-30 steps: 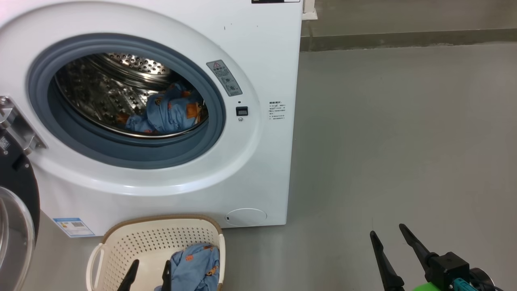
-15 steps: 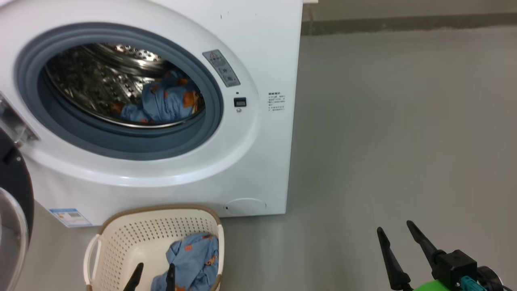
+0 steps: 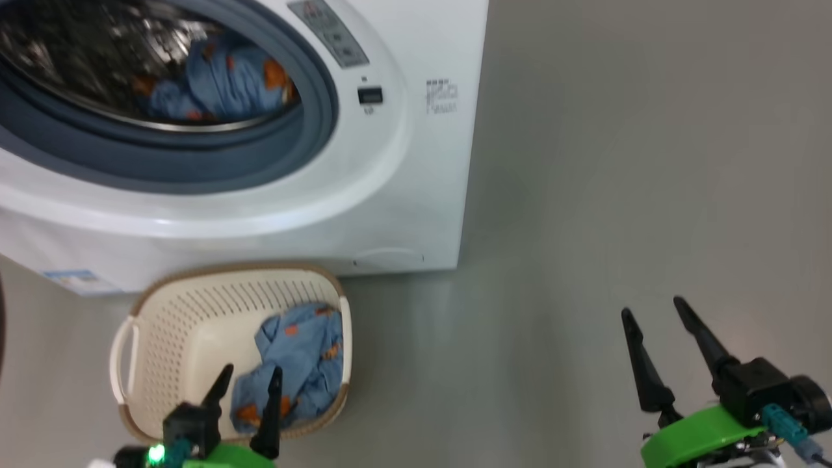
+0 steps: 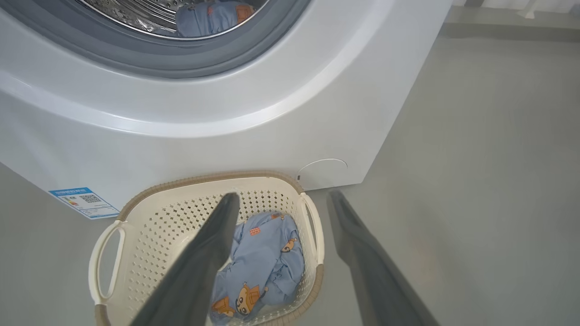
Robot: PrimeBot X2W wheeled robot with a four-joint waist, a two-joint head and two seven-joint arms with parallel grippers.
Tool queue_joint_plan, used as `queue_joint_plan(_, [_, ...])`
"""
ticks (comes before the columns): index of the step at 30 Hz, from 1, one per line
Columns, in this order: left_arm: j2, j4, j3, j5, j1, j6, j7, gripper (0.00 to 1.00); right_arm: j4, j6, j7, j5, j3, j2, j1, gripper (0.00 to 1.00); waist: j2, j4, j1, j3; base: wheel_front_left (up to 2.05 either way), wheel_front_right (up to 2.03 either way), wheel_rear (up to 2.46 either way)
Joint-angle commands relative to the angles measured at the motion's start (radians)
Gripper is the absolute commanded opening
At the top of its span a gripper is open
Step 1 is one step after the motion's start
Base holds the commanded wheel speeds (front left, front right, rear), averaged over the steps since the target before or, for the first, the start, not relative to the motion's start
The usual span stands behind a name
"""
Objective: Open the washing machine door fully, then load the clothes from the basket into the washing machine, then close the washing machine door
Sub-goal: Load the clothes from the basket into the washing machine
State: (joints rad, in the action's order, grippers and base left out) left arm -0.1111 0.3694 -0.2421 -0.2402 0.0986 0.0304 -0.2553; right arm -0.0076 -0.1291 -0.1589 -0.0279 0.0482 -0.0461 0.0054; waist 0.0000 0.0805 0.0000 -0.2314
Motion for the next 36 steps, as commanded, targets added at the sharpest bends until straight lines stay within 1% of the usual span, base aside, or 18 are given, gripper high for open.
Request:
queue_joint_plan(1, [-0.015, 0.012, 0.036, 0.018, 0.051, -0.009, -0.006, 1.0, -0.034, -0.002, 0.004, 0.011, -0.018, -0.004, -0.035, 1.0, 0.0, -0.016, 0.0, -0.14, 0.0, 0.0, 0.0])
queue_joint_plan(4, [-0.021, 0.09, 0.035, 0.025, 0.118, -0.03, -0.006, 1.0, -0.048, -0.002, 0.0, 0.016, -0.009, -0.007, -0.054, 1.0, 0.0, -0.031, 0.0, -0.21, 0.0, 0.0, 0.0])
queue_joint_plan(5, [-0.021, 0.09, 0.035, 0.025, 0.118, -0.03, -0.006, 1.0, -0.048, -0.002, 0.0, 0.016, -0.009, -0.007, -0.054, 1.0, 0.0, -0.031, 0.0, -0.21, 0.0, 0.0, 0.0])
queue_joint_plan(7, [-0.027, 0.151, 0.033, 0.027, 0.167, -0.048, -0.006, 1.0, -0.055, -0.002, -0.004, 0.018, -0.004, -0.007, -0.065, 1.0, 0.0, -0.043, 0.0, -0.253, 0.0, 0.0, 0.0])
queue_joint_plan(10, [-0.04, 0.274, 0.027, 0.028, 0.249, -0.075, -0.004, 1.0, -0.06, -0.002, -0.011, 0.02, -0.002, -0.007, -0.079, 1.0, 0.0, -0.062, 0.0, -0.313, 0.0, 0.0, 0.0])
queue_joint_plan(16, [-0.08, 0.493, 0.014, 0.04, 0.43, -0.107, -0.002, 1.0, -0.067, -0.002, -0.026, 0.023, -0.002, -0.006, -0.102, 1.0, 0.0, -0.1, 0.0, -0.418, 0.0, 0.0, 0.0])
queue_joint_plan(17, [-0.094, 0.556, 0.005, 0.045, 0.486, -0.118, 0.002, 1.0, -0.067, -0.002, -0.031, 0.022, -0.002, -0.006, -0.108, 1.0, 0.0, -0.113, 0.0, -0.452, 0.0, 0.0, 0.0])
queue_joint_plan(19, [-0.103, 0.61, -0.008, 0.05, 0.533, -0.129, 0.011, 1.0, -0.066, -0.002, -0.038, 0.02, -0.004, -0.005, -0.114, 1.0, 0.0, -0.125, 0.0, -0.483, 0.0, 0.0, 0.0])
queue_joint_plan(23, [-0.129, 0.701, -0.031, 0.048, 0.626, -0.149, 0.03, 1.0, -0.063, -0.002, -0.051, 0.012, -0.006, -0.005, -0.126, 1.0, 0.0, -0.15, 0.0, -0.546, 0.0, 0.0, 0.0])
queue_joint_plan(28, [-0.158, 0.791, -0.041, 0.032, 0.724, -0.157, 0.039, 1.0, -0.053, -0.002, -0.067, -0.008, -0.013, -0.004, -0.138, 1.0, 0.0, -0.18, 0.0, -0.613, 0.0, 0.0, 0.0])
queue_joint_plan(33, [-0.174, 0.847, -0.058, 0.017, 0.798, -0.16, 0.059, 1.0, -0.046, -0.002, -0.081, -0.024, -0.026, -0.004, -0.155, 1.0, 0.0, -0.207, 0.0, -0.668, 0.0, 0.0, 0.0])
queue_joint_plan(36, [-0.184, 0.862, -0.072, 0.009, 0.832, -0.161, 0.067, 1.0, -0.04, -0.002, -0.088, -0.056, -0.025, -0.004, -0.167, 1.0, 0.0, -0.219, 0.0, -0.695, 0.0, 0.0, 0.0])
